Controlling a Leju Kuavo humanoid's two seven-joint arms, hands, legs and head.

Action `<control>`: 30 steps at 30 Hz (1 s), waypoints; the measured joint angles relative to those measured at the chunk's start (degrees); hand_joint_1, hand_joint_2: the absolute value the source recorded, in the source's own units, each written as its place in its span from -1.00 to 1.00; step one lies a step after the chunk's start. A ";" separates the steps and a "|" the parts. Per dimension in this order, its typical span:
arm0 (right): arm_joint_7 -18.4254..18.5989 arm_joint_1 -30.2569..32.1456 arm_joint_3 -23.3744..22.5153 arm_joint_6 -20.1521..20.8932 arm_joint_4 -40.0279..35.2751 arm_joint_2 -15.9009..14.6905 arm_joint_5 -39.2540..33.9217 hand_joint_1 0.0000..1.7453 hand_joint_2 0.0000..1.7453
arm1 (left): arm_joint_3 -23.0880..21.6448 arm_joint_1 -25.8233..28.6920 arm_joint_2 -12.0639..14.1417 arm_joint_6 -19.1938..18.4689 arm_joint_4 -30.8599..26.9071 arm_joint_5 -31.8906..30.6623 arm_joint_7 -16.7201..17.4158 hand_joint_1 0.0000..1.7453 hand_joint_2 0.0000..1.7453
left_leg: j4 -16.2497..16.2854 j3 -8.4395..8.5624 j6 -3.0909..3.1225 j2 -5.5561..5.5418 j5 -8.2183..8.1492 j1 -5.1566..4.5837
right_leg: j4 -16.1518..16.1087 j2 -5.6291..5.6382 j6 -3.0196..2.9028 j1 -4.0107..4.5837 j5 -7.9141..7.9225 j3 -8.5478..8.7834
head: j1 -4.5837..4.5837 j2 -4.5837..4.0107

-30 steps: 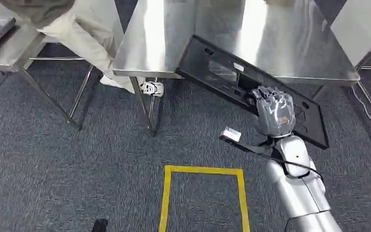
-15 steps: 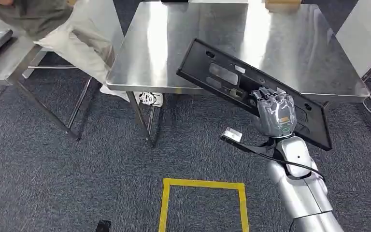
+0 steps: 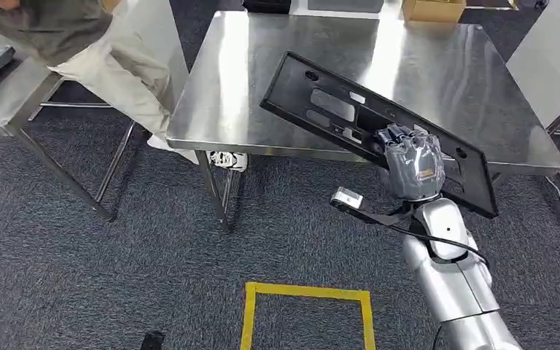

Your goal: Take the parts from the cabinet and place them on the table.

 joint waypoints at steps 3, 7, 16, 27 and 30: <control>-0.39 -1.61 0.35 1.03 2.73 0.87 -0.26 1.00 1.00 | 0.07 -0.08 0.09 0.00 0.00 0.00 0.02 -1.00 1.00 | 0.07 0.18 0.66 -0.17 -0.59 -0.44 | 13.49 0.00 -0.47 0.01 -4.13 -8.73 | 0.22 0.00; -1.13 -6.07 0.99 1.79 8.36 3.25 -1.46 1.00 1.00 | 0.15 -0.09 0.09 -0.09 0.00 0.00 0.07 -1.00 1.00 | 0.52 0.90 0.37 -0.77 -1.42 -0.87 | 1.21 0.01 1.27 0.45 4.09 -5.68 | 0.33 0.00; -3.13 -16.21 1.88 3.59 20.99 8.72 -4.48 1.00 1.00 | 0.17 -0.03 0.15 -0.37 0.00 0.02 0.07 -1.00 1.00 | 9.61 -3.37 -2.73 -0.29 -6.63 -0.23 | -4.73 -0.02 -2.40 -0.12 6.92 -2.15 | -0.02 0.00; -3.65 -20.96 3.39 3.54 31.50 13.03 -3.80 1.00 1.00 | 0.17 0.11 0.13 -0.87 0.00 0.26 0.18 -1.00 1.00 | 1.89 -1.36 -2.93 0.53 -0.77 0.73 | -5.42 -0.05 -0.04 -0.15 3.61 1.35 | -0.15 0.00; -3.65 -21.84 3.59 3.43 32.81 13.42 -3.63 1.00 1.00 | 0.20 0.02 0.07 -1.05 -0.02 0.24 0.17 -1.00 1.00 | 0.70 0.21 -1.18 0.32 -1.12 0.83 | -2.27 -0.12 0.42 0.14 1.85 0.32 | 0.13 0.00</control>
